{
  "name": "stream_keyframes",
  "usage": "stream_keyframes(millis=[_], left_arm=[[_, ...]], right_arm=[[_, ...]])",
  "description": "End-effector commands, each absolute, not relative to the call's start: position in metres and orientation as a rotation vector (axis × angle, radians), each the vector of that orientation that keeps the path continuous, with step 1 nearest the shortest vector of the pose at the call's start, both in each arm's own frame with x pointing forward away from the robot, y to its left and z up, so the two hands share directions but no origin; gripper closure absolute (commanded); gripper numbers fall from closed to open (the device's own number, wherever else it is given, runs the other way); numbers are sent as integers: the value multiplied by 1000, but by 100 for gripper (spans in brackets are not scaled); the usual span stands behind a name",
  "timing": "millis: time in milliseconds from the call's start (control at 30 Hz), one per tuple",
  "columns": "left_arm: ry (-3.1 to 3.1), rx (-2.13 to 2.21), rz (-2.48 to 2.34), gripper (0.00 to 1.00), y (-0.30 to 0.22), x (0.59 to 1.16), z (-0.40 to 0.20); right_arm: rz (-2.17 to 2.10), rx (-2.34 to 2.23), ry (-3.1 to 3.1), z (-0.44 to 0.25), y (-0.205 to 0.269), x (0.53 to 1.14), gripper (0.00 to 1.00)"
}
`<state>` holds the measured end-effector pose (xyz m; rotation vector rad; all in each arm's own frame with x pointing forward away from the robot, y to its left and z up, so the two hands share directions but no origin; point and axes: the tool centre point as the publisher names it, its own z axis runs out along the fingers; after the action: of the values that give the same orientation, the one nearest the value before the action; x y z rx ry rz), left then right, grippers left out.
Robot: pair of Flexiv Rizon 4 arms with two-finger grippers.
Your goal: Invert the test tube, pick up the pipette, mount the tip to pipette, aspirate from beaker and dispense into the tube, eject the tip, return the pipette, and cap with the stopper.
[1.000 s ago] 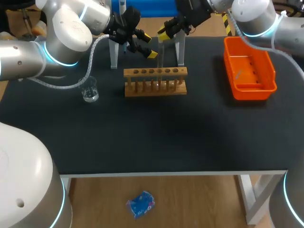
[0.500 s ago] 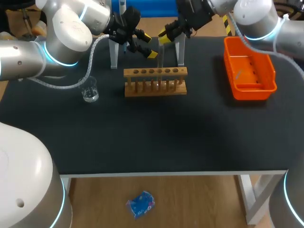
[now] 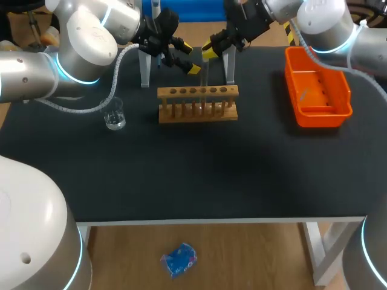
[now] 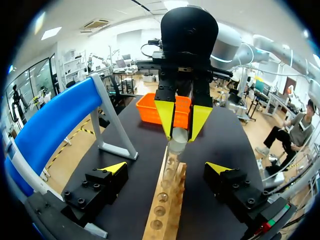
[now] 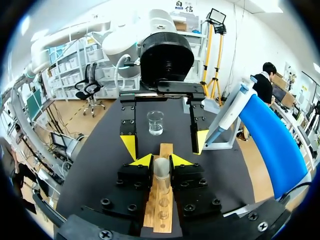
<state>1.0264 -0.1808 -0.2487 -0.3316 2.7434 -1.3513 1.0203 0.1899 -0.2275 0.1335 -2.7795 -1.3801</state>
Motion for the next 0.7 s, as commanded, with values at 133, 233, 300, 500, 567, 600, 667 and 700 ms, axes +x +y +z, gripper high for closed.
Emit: stream_keyframes(millis=[133, 233, 300, 500, 567, 600, 667, 700], left_arm=[[2752, -332, -1347, 0, -181, 1027, -247], [2752, -332, -1347, 0, -181, 1027, -247], [2752, -332, -1347, 0, -181, 1027, -247], [2752, -332, -1347, 0, -181, 1027, -247], [2752, -332, -1347, 0, -181, 1027, -247], [2752, -332, -1347, 0, -181, 1027, -247], [2752, -332, -1347, 0, -181, 1027, -247], [2752, -332, -1347, 0, -181, 1027, -247]], right_arm=[[-1353, 141, -2779, -229, 190, 1023, 100], [-1345, 139, -2780, -231, 190, 1023, 100], [-1339, 137, -2780, -233, 190, 1023, 100], [-1328, 128, -2774, -238, 189, 1022, 100], [-1325, 124, -2771, -240, 189, 1021, 100], [-1324, 123, -2769, -241, 189, 1021, 100], [-1319, 118, -2766, -244, 189, 1020, 100], [-1317, 116, -2764, -245, 189, 1020, 100]])
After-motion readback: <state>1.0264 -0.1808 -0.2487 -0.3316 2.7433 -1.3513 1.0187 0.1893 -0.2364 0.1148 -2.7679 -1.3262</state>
